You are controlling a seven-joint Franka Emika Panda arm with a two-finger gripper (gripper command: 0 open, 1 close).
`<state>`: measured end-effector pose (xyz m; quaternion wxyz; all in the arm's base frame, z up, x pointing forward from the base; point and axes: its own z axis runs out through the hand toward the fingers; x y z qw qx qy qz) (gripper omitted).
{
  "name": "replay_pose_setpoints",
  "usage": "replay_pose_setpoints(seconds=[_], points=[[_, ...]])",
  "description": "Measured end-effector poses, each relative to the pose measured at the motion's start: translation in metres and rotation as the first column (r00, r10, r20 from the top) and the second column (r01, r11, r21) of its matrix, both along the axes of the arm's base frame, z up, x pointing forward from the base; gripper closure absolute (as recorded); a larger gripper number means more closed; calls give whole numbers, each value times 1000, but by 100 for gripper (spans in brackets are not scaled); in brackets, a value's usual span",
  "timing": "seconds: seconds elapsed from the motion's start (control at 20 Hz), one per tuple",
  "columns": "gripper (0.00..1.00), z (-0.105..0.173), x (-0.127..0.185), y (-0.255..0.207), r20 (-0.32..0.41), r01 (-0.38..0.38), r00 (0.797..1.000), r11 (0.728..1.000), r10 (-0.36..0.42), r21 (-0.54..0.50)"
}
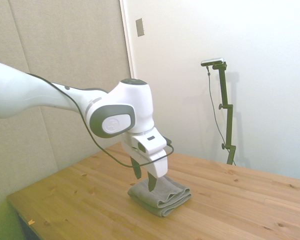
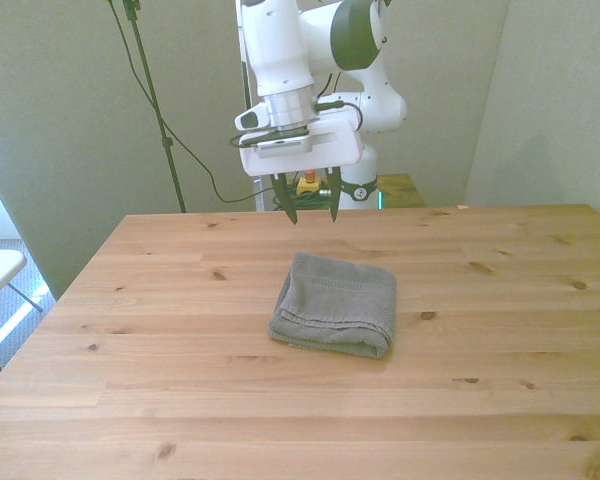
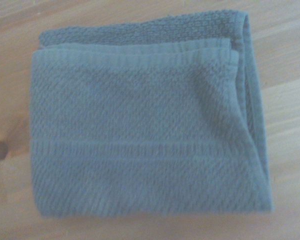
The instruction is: Fold the towel
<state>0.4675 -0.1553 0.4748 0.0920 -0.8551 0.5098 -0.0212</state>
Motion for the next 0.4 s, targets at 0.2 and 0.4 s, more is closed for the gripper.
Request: replay_pose_setpoints(seconds=[0.2,0.4], points=[[0,-13,-15,68,-25,-83,996,996,82,-31],[0,-23,-30,109,-38,-137,990,989,135,-56]])
